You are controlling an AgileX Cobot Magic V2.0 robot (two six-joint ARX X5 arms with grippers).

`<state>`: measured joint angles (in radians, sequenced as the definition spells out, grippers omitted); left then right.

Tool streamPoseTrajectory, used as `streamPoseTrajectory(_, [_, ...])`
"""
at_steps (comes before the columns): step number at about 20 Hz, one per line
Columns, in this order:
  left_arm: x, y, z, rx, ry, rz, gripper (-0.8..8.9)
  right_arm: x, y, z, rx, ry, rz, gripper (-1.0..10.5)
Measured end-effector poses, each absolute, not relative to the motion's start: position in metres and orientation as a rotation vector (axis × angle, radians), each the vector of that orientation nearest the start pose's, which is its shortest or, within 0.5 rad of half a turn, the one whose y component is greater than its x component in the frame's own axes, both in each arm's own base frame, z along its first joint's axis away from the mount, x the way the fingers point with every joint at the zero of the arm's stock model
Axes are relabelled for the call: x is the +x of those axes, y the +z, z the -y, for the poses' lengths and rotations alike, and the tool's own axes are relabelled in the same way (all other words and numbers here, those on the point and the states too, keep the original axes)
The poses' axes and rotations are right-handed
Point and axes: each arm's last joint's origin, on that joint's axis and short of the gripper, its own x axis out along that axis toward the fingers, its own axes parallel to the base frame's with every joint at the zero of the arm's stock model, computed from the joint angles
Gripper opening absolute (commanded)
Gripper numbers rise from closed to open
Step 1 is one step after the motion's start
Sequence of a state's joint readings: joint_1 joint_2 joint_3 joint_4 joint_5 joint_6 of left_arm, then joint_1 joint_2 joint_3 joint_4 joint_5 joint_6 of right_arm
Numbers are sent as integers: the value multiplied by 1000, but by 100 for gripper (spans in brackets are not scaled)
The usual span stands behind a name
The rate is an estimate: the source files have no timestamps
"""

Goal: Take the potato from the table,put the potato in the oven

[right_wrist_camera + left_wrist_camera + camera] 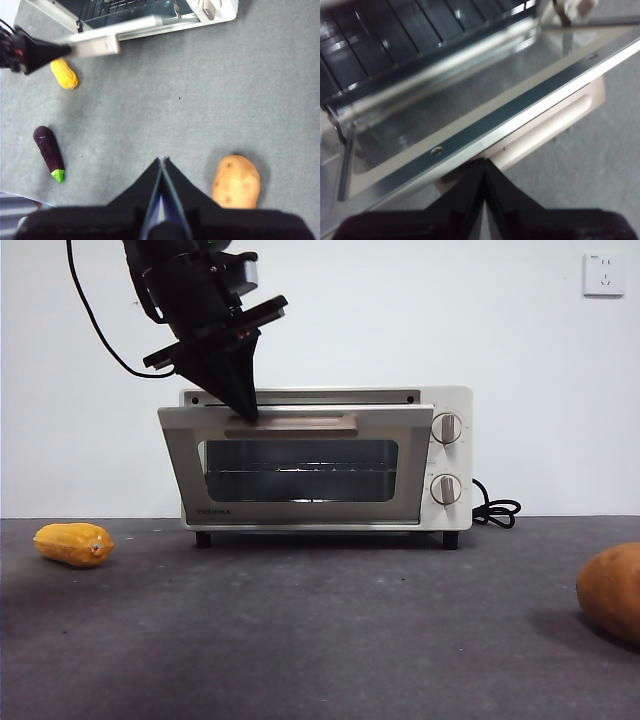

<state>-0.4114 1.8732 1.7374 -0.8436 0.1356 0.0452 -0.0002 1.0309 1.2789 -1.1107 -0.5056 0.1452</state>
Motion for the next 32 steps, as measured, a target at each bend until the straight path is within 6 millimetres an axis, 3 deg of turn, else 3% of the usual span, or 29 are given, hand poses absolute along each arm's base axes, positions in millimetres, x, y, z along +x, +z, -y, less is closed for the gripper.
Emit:
streamPoseTrajectory(6, [357,290,181,291,-463,-1047,-6,168,378,-14,340,418,-876,1])
streamPoseTrajectory(12, [355,245,195,352,-469,-1238,-6,165,377,-14,319,426,-883,1])
streamPoseTrajectory(22, [346,244,207,367,-449,-1258,-6,160,378,-14,304,432,-889,1])
streamPoseTrajectory(32, [324,241,212,367,-536,-1445,-6,150,371,-14,300,435,-997,2])
